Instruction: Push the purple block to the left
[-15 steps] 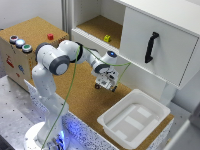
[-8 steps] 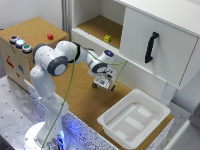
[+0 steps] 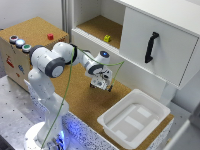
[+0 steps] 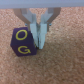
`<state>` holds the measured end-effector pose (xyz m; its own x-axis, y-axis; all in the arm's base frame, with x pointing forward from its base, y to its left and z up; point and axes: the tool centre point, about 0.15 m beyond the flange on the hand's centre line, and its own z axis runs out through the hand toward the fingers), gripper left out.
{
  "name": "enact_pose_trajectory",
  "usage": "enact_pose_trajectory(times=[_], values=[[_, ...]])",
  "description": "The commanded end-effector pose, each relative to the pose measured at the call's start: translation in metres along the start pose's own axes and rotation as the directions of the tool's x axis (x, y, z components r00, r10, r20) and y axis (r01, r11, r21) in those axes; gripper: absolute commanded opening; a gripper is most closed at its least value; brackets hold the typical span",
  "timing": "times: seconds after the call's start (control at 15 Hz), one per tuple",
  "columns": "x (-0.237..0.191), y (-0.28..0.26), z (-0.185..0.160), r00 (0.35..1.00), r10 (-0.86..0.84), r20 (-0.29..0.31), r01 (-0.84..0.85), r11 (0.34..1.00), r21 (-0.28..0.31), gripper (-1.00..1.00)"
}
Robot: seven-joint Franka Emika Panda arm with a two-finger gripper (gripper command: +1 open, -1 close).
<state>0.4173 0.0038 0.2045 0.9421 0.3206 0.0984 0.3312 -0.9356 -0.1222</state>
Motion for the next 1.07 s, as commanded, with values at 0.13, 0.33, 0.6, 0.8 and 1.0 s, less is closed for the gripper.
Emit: enact_pose_trajectory(times=[0.13,0.33,0.6,0.8,1.0], values=[[0.009,-0.046,0.008,0.997,0.071,0.01,-0.069,0.988,-0.136,-1.0],[-0.005,-0.066,-0.001,0.995,0.086,0.053,-0.077,0.984,-0.16,-1.0],[-0.016,-0.08,-0.006,0.991,0.1,0.085,-0.083,0.979,-0.184,-1.0],[-0.018,-0.094,-0.004,0.99,0.109,0.091,-0.091,0.979,-0.183,-1.0],[-0.014,-0.111,0.005,0.989,0.119,0.085,-0.105,0.981,-0.162,-1.0]])
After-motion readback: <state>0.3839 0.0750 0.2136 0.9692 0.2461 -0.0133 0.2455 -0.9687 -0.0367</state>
